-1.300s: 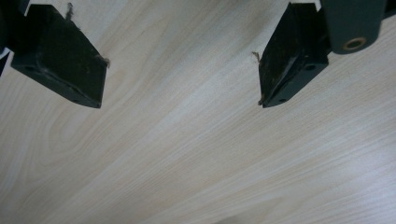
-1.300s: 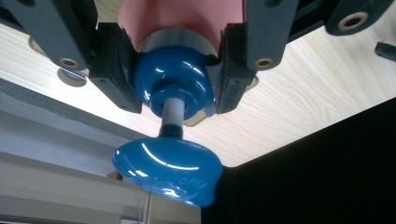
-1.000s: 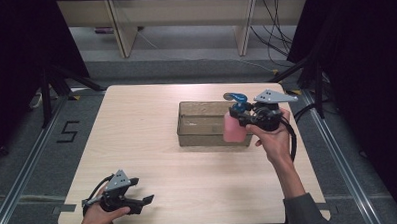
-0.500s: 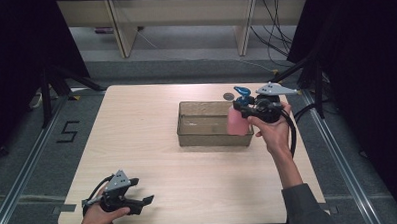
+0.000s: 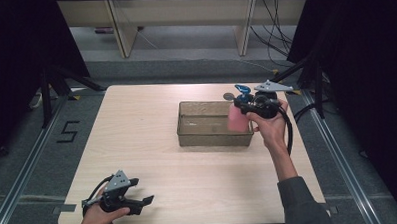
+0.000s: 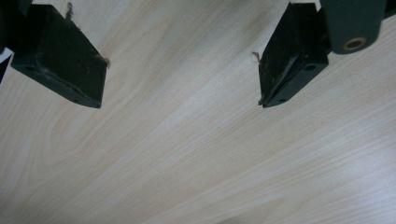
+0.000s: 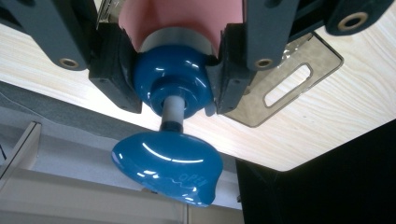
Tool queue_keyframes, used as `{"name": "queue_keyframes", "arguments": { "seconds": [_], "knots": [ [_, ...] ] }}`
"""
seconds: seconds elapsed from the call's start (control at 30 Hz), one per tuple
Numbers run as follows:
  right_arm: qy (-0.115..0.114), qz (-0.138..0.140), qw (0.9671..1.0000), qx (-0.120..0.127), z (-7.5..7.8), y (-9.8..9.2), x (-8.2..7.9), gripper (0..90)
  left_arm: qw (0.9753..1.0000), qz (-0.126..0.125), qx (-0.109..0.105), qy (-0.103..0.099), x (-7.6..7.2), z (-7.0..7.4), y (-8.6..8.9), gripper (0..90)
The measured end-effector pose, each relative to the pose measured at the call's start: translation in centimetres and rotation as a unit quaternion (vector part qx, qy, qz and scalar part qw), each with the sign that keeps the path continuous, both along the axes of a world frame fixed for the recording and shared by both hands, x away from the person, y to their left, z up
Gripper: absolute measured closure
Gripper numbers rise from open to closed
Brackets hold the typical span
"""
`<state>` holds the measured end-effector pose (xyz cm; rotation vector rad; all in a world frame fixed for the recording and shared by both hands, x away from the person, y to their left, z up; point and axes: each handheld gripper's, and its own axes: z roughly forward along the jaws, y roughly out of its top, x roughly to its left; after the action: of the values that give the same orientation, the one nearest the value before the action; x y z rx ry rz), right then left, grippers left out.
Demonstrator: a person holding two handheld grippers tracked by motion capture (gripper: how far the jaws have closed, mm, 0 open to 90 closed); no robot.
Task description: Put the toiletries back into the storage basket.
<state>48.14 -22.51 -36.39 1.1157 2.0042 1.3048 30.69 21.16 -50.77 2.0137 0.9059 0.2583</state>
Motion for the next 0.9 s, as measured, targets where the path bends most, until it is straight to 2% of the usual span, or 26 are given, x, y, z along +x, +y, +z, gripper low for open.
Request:
{"name": "queue_keyframes", "arguments": {
  "seconds": [0.07,0.1,0.2,0.23,0.3,0.33,0.37,0.4,0.43,0.47,0.5,0.57,0.6,0.63,0.67,0.73,0.77,0.8,0.83,0.87,0.9],
  "knots": [
    [0.013,-0.006,0.9999,0.009,-0.2,0.1,0.0,53.5,1.0000,0.001,-0.001,-0.002,0.0,0.0,0.0,14.8],
    [0.005,-0.006,1.0000,-0.001,-0.3,0.0,0.3,53.5,1.0000,0.000,-0.002,-0.003,0.0,0.0,0.0,14.8],
    [0.015,-0.010,0.9998,0.007,-0.6,0.0,0.5,53.5,1.0000,0.002,0.000,0.001,0.0,0.0,0.1,14.8],
    [0.009,-0.011,0.9999,0.000,-0.6,-0.1,0.6,53.5,1.0000,0.002,0.000,0.002,0.0,0.0,0.0,14.8],
    [0.011,-0.008,0.9999,0.006,-0.9,0.0,0.9,53.5,1.0000,0.002,0.005,0.000,-0.1,0.1,0.1,14.8],
    [0.021,-0.013,0.9997,0.004,-0.9,0.0,0.9,53.5,1.0000,0.000,0.000,0.000,0.0,0.0,0.0,14.8],
    [0.009,-0.011,0.9999,-0.005,-1.1,-0.1,1.1,53.5,1.0000,0.002,0.000,0.001,0.0,0.0,0.0,14.8],
    [0.015,-0.014,0.9998,0.000,-1.1,-0.1,1.0,53.5,1.0000,0.003,0.000,0.002,0.0,0.0,0.0,14.8],
    [0.009,-0.015,0.9998,-0.002,-1.2,-0.1,1.2,53.5,1.0000,0.002,0.000,0.001,0.0,0.0,0.0,14.8],
    [0.024,-0.018,0.9995,0.011,-1.3,0.0,1.1,53.5,1.0000,0.003,-0.003,-0.001,-0.1,0.0,0.0,14.8],
    [0.010,-0.016,0.9998,-0.001,-1.5,-0.3,1.3,53.5,1.0000,0.003,-0.004,-0.001,0.0,0.0,0.0,14.8],
    [0.021,-0.018,0.9996,0.008,-1.8,-0.2,1.4,53.5,1.0000,0.001,0.002,0.001,0.0,0.0,0.1,14.8],
    [0.016,-0.026,0.9995,0.004,-1.9,-0.2,1.4,53.5,1.0000,0.001,0.002,0.001,0.0,0.0,0.1,14.8],
    [0.025,-0.021,0.9995,0.005,-1.9,-0.3,1.5,53.5,1.0000,0.002,-0.002,0.000,0.0,0.0,0.1,14.8],
    [0.019,-0.024,0.9995,-0.004,-2.1,-0.4,1.6,53.5,1.0000,0.002,-0.003,0.000,0.0,0.0,0.1,14.8],
    [0.025,-0.027,0.9993,0.009,-2.4,-0.3,1.6,53.5,1.0000,0.002,0.001,0.000,0.0,0.0,0.1,14.8],
    [0.022,-0.025,0.9994,0.000,-2.4,-0.5,1.7,53.5,1.0000,0.001,0.001,0.001,0.0,0.1,0.1,14.8],
    [0.028,-0.027,0.9992,0.005,-2.6,-0.4,1.7,53.5,1.0000,0.003,-0.004,-0.001,0.0,0.0,0.1,14.8],
    [0.016,-0.019,0.9997,-0.002,-2.8,-0.6,1.9,53.5,1.0000,0.002,-0.004,-0.001,0.0,0.0,0.1,14.8],
    [0.030,-0.030,0.9991,0.005,-2.9,-0.5,1.7,53.5,1.0000,0.001,0.002,0.000,0.0,0.0,0.1,14.8],
    [0.027,-0.029,0.9992,0.005,-3.0,-0.6,1.8,53.5,1.0000,0.002,0.001,0.001,0.0,0.0,0.1,14.8]
  ]
}}
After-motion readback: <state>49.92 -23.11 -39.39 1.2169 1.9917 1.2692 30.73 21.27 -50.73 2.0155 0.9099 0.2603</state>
